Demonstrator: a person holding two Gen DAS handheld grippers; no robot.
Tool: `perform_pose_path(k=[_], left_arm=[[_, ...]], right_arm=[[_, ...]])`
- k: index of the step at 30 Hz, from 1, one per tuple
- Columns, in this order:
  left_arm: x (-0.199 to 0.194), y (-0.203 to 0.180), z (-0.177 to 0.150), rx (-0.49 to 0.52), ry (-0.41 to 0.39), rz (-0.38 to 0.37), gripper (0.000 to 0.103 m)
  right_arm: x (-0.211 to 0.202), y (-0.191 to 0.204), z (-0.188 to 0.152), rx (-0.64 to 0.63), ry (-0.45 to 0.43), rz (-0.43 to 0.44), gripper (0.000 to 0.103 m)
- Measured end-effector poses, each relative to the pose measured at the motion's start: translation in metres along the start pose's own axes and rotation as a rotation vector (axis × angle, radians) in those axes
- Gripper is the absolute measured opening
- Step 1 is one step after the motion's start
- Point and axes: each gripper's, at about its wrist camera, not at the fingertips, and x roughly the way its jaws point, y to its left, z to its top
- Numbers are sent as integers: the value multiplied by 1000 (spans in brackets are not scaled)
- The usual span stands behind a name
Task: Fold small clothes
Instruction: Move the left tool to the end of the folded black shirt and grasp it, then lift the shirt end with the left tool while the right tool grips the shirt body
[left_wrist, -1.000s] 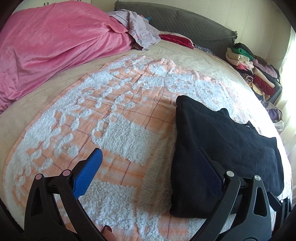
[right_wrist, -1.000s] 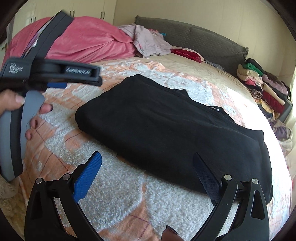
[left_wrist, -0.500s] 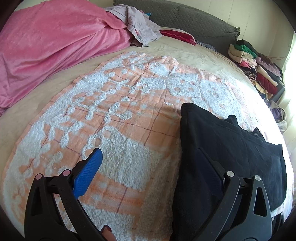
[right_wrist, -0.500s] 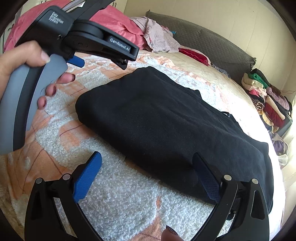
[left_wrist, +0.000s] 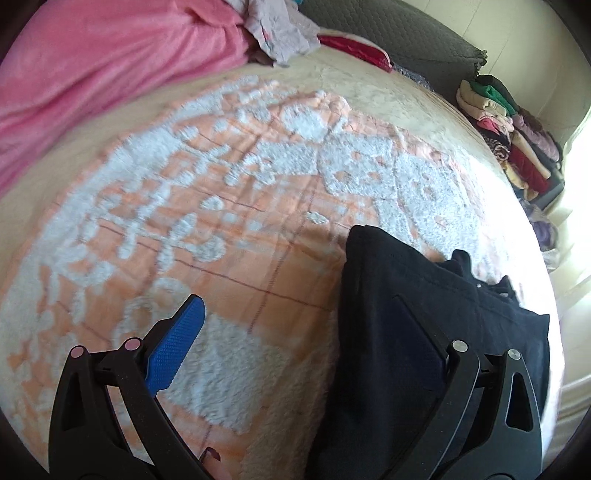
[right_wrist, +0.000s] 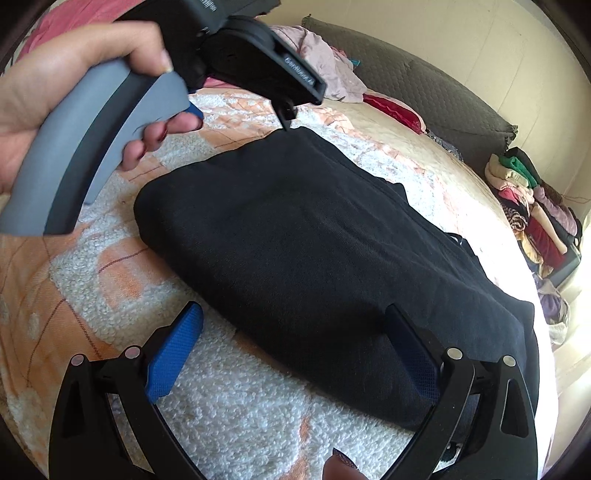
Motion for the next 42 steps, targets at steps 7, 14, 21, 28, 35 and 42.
perform_pose_path(k=[7,14,21,28,35,42], left_arm=[[14,6,-1,4,75,-75,93],[19,6,-1,0,91,-124,93],[17,5,0,-40,99,-194,93],[13,-8,0,-5,100,-187,93],[7,-31,-3,45,99,-219,93],[4,-65,-12,96,121,-226,58]], right_arm=[[17,7,12,-43,-6,-46,98],[26,12,24,-56,-48,-97,89],[11,11,22,-50,-137,-123,34],[-11,-3,21,10,-212,-128,15],[-26,-15,19,53,-246,-112,13],[-40,-28,17,110,-274,-103,13]])
